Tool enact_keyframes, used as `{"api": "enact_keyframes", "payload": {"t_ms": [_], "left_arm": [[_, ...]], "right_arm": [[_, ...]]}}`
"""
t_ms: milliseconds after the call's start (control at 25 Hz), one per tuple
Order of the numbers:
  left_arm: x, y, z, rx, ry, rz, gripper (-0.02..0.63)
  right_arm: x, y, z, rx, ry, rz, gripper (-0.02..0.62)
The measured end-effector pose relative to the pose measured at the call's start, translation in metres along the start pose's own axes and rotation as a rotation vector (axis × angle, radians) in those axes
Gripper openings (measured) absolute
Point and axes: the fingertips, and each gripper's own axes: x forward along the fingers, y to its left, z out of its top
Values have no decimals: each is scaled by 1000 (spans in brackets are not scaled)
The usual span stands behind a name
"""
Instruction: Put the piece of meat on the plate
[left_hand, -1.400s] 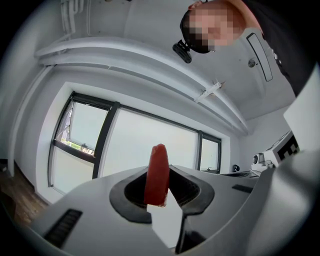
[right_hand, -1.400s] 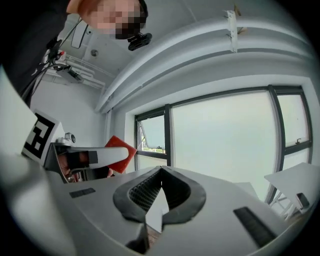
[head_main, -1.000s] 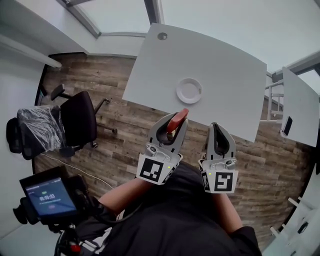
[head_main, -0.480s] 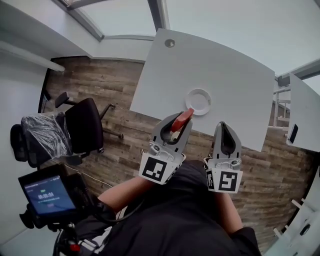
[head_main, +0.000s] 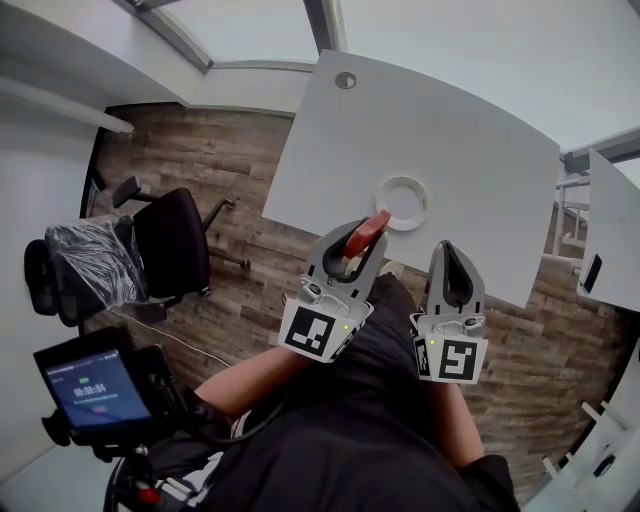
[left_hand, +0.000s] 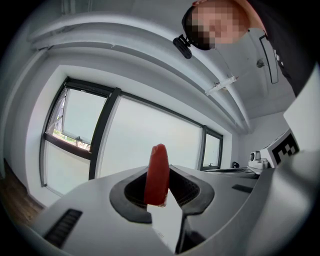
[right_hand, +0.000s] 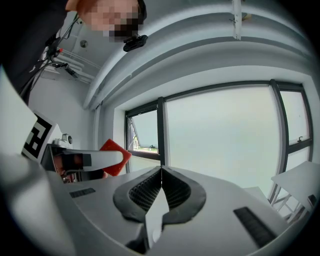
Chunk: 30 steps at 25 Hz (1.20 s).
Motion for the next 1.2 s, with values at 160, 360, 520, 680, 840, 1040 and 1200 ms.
{"api": "enact_keyframes", "payload": {"t_ms": [160, 360, 520, 680, 840, 1040, 1200], "left_arm": [[14, 7, -10, -25, 31, 19, 97], [33, 8, -23, -29, 75, 25, 97], [48, 9, -39, -25, 94, 14, 97], [68, 25, -65, -11, 150, 31, 97], [80, 24, -86, 11, 199, 20, 97], [101, 27, -127, 2, 260, 32, 97], [101, 29, -142, 3, 303, 44, 97]], "right_arm": [[12, -5, 1, -1, 1, 34, 8], [23, -26, 5, -7, 2, 46, 8], [29, -34, 10, -15, -9, 40, 8], [39, -33, 5, -6, 0, 47, 8], [44, -38, 4, -10, -7, 53, 8], [62, -63, -6, -33, -13, 13, 8], [67, -62, -11, -21, 3, 34, 8]]}}
